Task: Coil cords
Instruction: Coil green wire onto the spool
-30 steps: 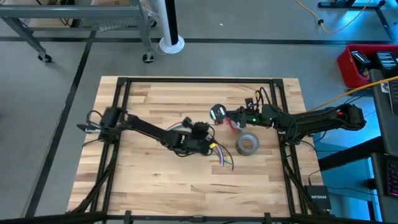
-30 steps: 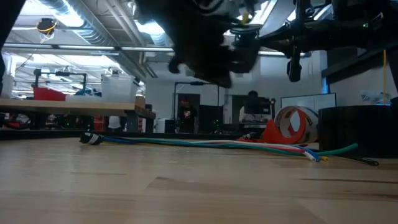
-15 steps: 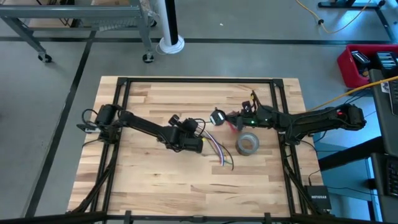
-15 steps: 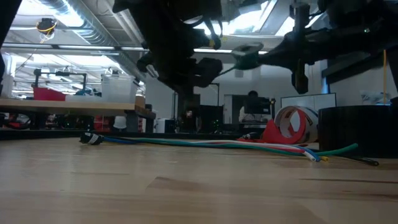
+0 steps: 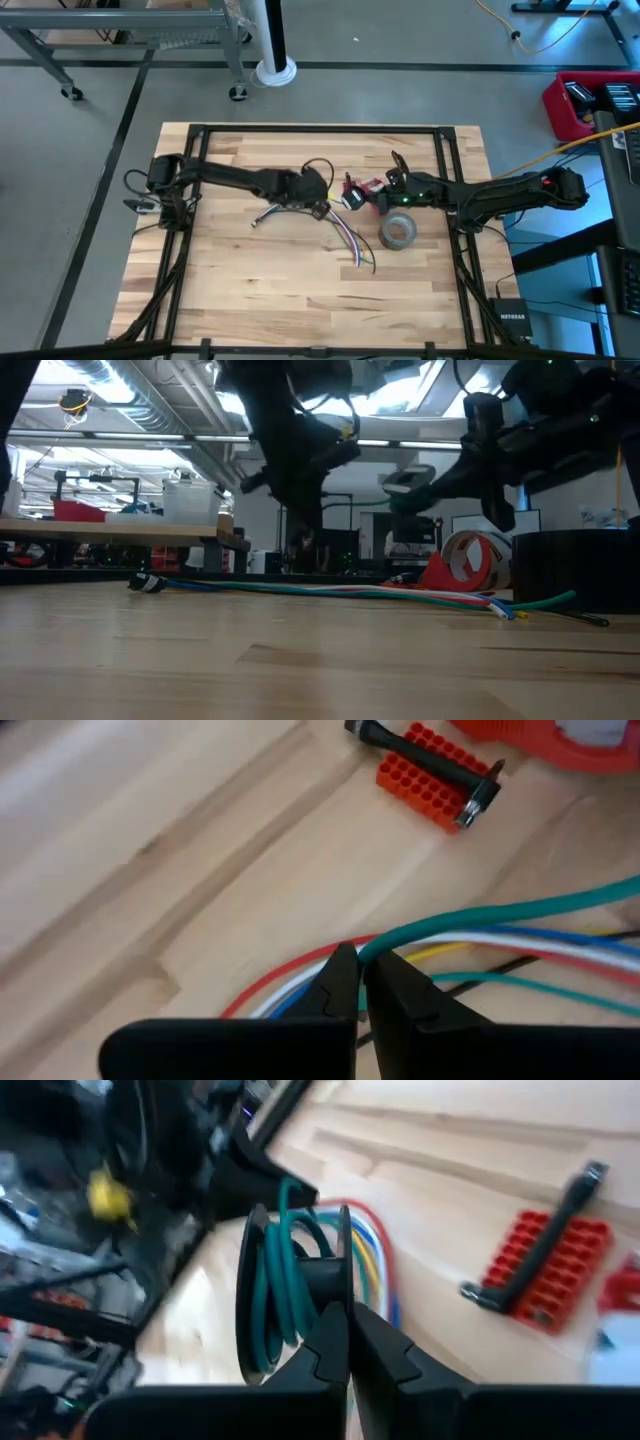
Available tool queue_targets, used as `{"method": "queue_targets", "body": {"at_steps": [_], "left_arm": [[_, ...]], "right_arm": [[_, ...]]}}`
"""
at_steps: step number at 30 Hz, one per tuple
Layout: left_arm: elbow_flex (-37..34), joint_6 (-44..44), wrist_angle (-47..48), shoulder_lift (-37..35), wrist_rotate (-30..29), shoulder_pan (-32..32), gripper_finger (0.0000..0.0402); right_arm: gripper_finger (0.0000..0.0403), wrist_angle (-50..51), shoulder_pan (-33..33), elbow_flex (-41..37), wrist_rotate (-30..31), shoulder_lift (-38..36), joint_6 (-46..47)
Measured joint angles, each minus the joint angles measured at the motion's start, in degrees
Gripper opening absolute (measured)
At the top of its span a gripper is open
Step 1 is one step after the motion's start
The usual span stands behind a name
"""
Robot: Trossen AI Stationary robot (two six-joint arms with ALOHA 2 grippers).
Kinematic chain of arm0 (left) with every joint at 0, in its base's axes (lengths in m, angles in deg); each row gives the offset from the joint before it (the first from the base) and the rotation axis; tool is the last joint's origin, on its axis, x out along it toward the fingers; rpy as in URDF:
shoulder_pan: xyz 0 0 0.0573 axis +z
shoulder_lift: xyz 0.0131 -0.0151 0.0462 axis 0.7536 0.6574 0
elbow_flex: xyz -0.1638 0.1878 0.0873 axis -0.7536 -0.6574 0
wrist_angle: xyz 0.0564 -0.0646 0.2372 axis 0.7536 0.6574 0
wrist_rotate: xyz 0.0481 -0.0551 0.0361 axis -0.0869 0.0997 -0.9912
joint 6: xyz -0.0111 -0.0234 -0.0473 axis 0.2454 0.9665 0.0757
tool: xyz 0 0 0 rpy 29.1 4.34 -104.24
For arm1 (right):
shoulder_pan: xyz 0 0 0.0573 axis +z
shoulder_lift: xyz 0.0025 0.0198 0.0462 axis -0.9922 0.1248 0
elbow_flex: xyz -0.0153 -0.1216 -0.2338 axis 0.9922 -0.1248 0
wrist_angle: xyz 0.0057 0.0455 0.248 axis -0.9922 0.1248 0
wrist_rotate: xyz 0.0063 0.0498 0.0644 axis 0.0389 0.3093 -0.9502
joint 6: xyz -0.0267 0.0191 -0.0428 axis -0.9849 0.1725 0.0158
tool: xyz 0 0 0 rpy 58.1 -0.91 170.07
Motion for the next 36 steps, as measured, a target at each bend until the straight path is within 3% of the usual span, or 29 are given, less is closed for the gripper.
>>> {"method": "queue_targets", "body": {"at_steps": [7, 15, 22, 29, 36], "left_arm": [[1.1, 0.2, -1.2, 0.1, 14.3, 6.0, 0.0], [1.2, 3.2, -4.5, 0.1, 24.3, 10.2, 0.0], [1.2, 6.6, -14.2, 0.1, 35.4, 13.4, 0.0], [1.3, 7.2, -17.0, 0.1, 41.6, 15.5, 0.0], [1.3, 6.0, -16.6, -1.8, 42.5, 20.4, 0.0]], "right_arm": [[0.0005, 5.6, 0.0, 0.0, -0.7, 0.0, -2.9], [0.0005, 5.9, 0.0, 0.0, -0.3, 0.0, -5.9], [0.0003, 15.9, 0.0, 5.4, 4.8, 0.0, -10.7], [0.0003, 20.0, 0.0, 11.7, 7.9, 0.0, -16.1], [0.0002, 25.2, 0.0, 14.2, 12.3, 0.0, -17.6]]}}
